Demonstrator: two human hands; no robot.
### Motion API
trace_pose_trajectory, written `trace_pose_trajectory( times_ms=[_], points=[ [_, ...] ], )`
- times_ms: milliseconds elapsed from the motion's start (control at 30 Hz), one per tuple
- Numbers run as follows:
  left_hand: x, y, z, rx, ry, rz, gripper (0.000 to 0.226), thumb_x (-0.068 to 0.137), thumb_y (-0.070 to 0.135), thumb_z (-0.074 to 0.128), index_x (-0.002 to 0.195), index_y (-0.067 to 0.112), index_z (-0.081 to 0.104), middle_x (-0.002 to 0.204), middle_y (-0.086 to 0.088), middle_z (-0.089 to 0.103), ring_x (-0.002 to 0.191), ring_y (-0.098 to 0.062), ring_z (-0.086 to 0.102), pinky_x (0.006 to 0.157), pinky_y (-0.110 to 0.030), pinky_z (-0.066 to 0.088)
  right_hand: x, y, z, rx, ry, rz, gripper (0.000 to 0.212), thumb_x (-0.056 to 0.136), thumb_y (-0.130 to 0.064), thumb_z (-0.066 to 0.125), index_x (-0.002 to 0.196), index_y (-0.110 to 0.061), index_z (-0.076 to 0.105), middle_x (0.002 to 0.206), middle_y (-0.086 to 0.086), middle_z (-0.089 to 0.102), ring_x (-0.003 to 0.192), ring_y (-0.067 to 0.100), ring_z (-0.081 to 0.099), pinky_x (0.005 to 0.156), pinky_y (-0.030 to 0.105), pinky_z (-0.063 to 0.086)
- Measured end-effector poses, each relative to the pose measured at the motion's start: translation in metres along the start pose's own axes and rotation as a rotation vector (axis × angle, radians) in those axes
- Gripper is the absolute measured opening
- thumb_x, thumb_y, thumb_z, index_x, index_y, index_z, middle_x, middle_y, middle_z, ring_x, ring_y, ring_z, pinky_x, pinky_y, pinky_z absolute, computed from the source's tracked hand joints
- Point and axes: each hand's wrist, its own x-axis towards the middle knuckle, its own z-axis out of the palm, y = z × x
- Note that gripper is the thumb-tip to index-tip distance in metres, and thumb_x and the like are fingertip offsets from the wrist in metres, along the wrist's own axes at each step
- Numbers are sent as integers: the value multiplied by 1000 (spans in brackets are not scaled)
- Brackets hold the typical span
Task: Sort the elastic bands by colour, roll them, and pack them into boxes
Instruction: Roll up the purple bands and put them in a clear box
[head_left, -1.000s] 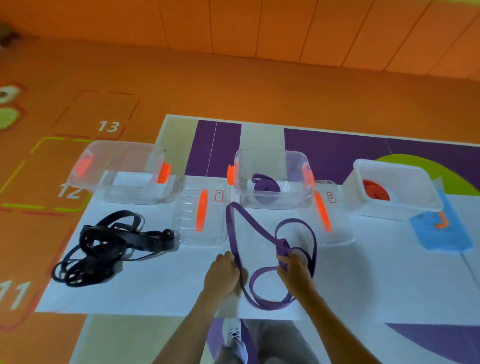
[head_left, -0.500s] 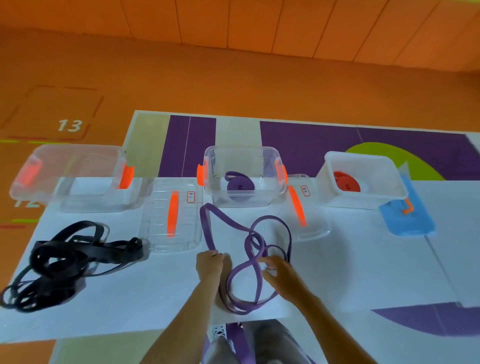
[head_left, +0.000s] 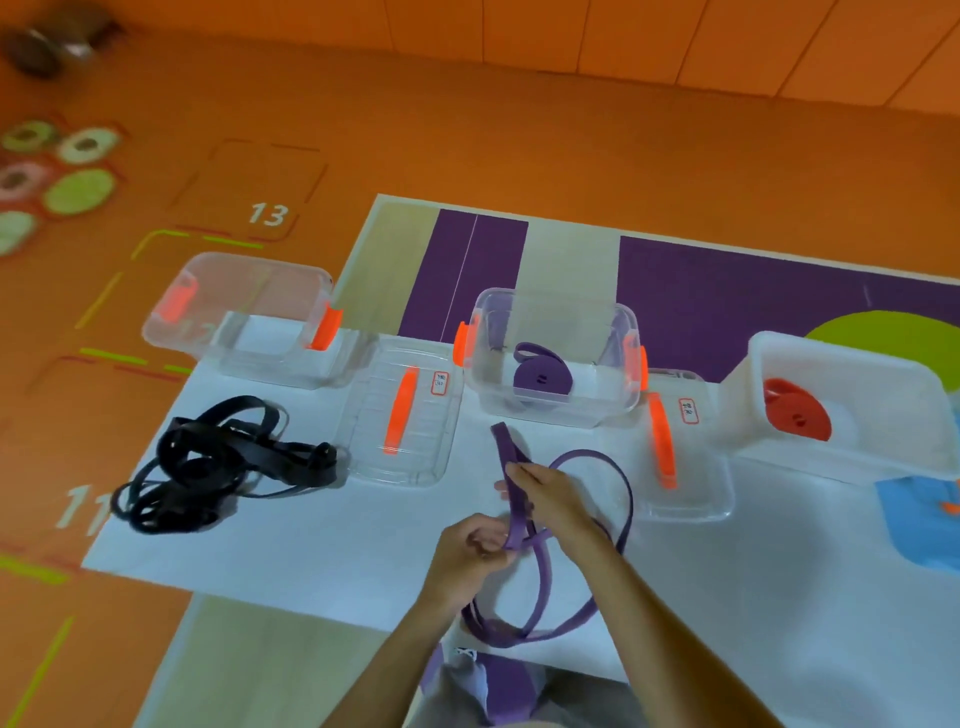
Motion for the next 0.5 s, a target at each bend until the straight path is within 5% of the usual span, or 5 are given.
trace_pose_trajectory(
  times_ms=[100, 200, 333, 500],
  points=[
    [1, 6, -7, 46, -49, -89, 21, 83, 3, 86, 99, 10, 75, 98, 3, 80, 95, -17, 76, 79, -18, 57, -1, -8, -2, 94, 3, -65, 20, 104, -2, 61, 119, 8, 71, 105, 24, 79, 93, 26, 76, 82, 27, 61],
    [9, 19, -19, 55, 75, -180, 39, 94, 27, 80, 128, 23, 61, 128, 8, 62, 111, -13, 66, 76, -14, 50, -14, -15, -8, 29, -42, -114, 17, 102, -1, 63, 117, 1, 71, 105, 20, 81, 95, 24, 77, 86, 25, 59],
    [23, 46, -27, 61, 136, 51, 64, 103, 38, 67, 158, 40, 37, 159, 22, 35, 140, -7, 44, 107, -28, 39, -39, -17, -17, -52, -77, -167, 10, 96, -4, 74, 101, -13, 77, 97, 3, 81, 92, 7, 75, 86, 16, 55],
    [25, 65, -27, 177, -51, 303, 47, 102, 39, 67, 146, 50, 54, 164, 29, 36, 150, 6, 34, 126, -34, 30, -65, -22, -30, -153, -50, -277, 14, 101, -7, 69, 105, -20, 74, 107, 12, 78, 100, 20, 74, 92, 30, 56]
  ],
)
